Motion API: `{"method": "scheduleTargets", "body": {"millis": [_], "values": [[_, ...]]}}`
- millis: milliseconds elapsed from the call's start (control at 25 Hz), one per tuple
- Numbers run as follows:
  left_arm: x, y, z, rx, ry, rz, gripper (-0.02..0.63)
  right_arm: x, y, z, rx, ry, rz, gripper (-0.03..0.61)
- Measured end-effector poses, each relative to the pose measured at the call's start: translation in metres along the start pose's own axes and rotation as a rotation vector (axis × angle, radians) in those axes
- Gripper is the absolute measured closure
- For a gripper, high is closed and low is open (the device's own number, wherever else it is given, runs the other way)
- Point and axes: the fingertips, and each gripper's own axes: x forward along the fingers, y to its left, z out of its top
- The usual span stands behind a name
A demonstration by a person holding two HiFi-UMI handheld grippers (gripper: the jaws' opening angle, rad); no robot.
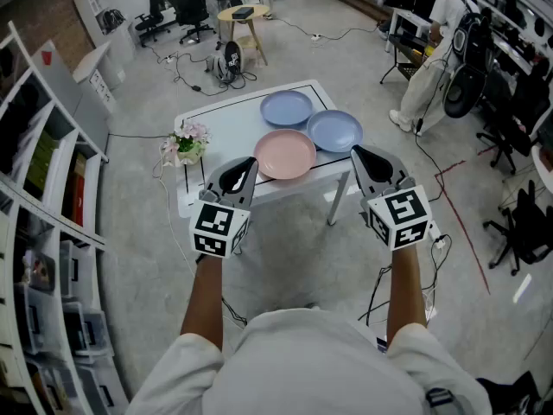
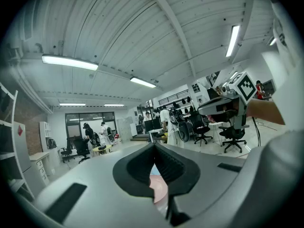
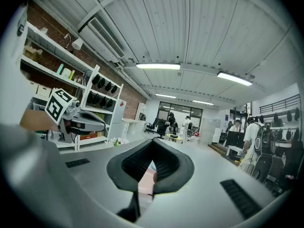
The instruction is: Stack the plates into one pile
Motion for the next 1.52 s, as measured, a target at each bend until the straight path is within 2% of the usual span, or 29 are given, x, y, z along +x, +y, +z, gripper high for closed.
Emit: {"method": "scheduleTargets", "body": {"millis": [200, 400, 640, 800, 1080, 1360, 1520], "values": [[0.014, -0.009, 0.001, -0.013, 0.001, 0.017, 0.597, -0.001, -0.016, -0.012, 0.024, 0.002, 0.016, 0.566], [0.028, -0.022, 0.002, -0.073, -0.016, 0.060, 0.597, -0.002, -0.044, -0.028, 0.090, -0.008, 0.032, 0.565], [0.044, -0.035, -0.007, -0.059, 0.030, 0.062, 0.597, 0.002, -0.058, -0.038, 0.112, -0.016, 0.078, 0.565], [0.063, -0.027, -0.006, -0.043, 0.035, 0.061, 0.597, 0.017, -0.069, -0.042, 0.123, -0.032, 0.095, 0.566], [0.117, 0.031, -0.030, -0.028, 0.034, 0.069, 0.597, 0.097, -0.082, -0.054, 0.123, -0.004, 0.113, 0.566], [0.200, 0.123, -0.039, -0.057, 0.021, 0.041, 0.597, 0.209, -0.110, -0.041, 0.130, 0.018, 0.099, 0.566], [0.244, 0.178, -0.048, -0.078, 0.026, 0.053, 0.597, 0.270, -0.124, -0.038, 0.137, 0.046, 0.083, 0.566]]}}
